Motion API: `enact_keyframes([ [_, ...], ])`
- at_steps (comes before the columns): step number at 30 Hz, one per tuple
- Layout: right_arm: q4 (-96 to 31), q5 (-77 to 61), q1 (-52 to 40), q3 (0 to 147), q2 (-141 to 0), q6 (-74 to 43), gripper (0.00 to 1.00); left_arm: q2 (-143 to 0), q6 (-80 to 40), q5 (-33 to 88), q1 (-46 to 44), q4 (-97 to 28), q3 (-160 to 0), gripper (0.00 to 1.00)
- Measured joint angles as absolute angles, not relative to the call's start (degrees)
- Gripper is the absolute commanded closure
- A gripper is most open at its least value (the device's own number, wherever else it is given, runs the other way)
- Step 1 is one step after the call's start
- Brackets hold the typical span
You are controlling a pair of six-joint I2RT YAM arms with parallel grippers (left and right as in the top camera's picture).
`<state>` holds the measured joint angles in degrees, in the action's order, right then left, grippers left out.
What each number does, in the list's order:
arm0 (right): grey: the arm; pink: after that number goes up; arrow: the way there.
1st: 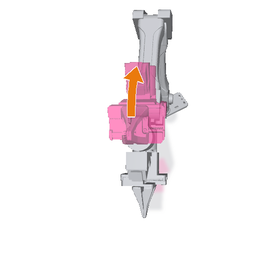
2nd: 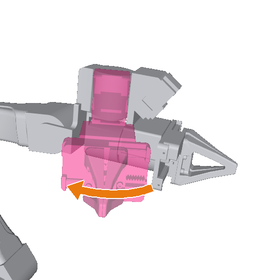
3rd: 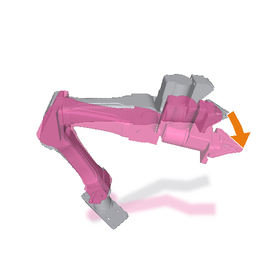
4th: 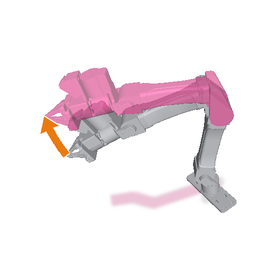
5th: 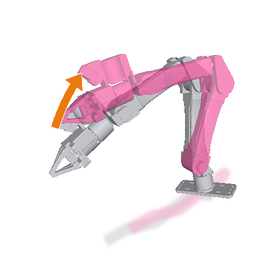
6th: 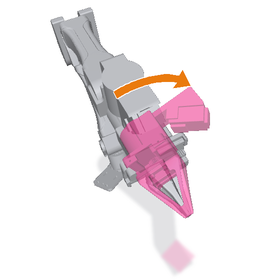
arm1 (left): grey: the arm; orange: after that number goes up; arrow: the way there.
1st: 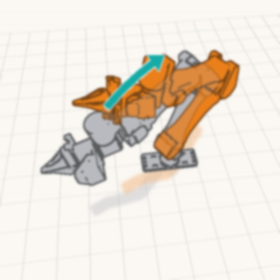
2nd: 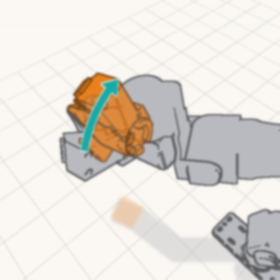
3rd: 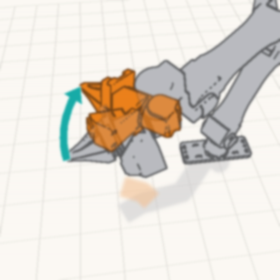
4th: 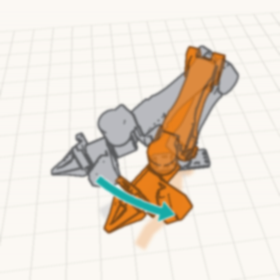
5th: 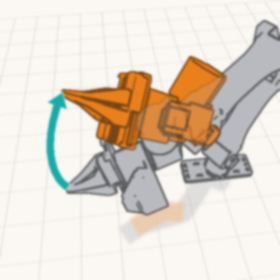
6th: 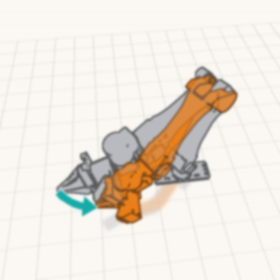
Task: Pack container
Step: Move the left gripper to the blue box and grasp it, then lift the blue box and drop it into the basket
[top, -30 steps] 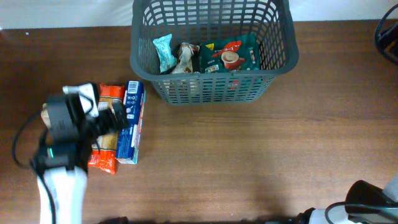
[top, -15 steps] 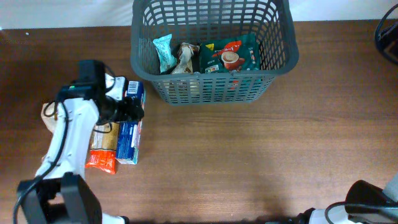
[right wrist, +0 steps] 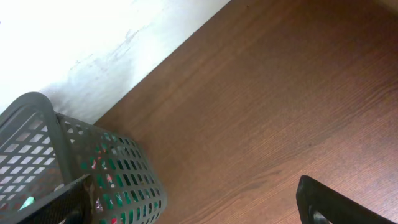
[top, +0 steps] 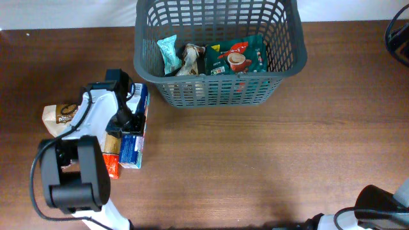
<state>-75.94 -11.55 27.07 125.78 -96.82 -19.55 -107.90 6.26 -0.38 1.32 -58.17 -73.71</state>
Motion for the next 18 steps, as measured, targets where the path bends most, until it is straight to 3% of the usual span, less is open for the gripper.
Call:
enact_keyframes([
  [10,-75.92,-11.55,27.07,125.78,-96.82,-19.59,0.01,-108.99,6.17,-0.49,1.37,-63.83,-78.06,0.98],
  [18,-75.94,-11.68,27.07,125.78,-96.82,-19.57,0.01,-108.97,6.11,-2.94,2.07,-76.07,-111.94,0.98],
])
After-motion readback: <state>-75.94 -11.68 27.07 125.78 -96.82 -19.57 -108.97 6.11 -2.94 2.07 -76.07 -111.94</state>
